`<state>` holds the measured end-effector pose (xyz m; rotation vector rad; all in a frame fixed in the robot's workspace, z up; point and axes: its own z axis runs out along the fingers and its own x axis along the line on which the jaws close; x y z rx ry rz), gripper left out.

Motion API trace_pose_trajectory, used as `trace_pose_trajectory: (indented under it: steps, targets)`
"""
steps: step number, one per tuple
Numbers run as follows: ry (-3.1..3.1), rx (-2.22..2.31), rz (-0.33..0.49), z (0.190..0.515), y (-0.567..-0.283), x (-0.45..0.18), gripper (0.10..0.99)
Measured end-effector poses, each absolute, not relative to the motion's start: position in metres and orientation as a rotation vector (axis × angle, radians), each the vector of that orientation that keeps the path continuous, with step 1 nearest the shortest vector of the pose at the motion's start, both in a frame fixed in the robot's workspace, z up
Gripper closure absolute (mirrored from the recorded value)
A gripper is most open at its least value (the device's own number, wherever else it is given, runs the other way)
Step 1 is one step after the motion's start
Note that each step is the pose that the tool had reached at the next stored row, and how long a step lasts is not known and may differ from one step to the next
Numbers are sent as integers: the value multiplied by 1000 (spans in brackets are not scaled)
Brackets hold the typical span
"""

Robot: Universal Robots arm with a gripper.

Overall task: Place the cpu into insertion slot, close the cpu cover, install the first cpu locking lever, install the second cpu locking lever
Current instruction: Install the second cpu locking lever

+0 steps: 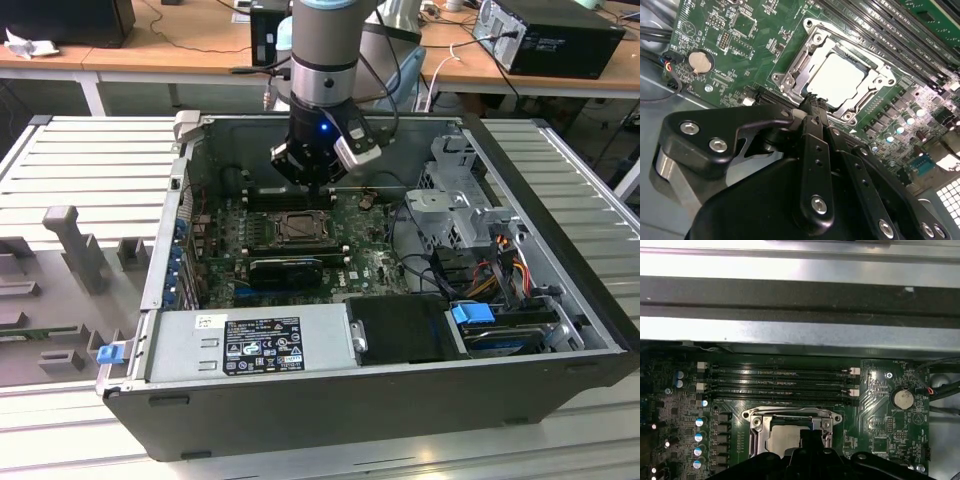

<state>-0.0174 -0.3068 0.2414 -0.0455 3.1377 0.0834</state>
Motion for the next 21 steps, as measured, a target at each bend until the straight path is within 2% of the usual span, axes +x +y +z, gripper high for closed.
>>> trace_pose_trajectory:
  steps: [7,11,21]
  targets:
    - [3138,-45,82,242,-308,-17,980]
    - [3138,-45,83,253,-308,-17,980]
    - [3138,-45,83,252,-316,-17,980]
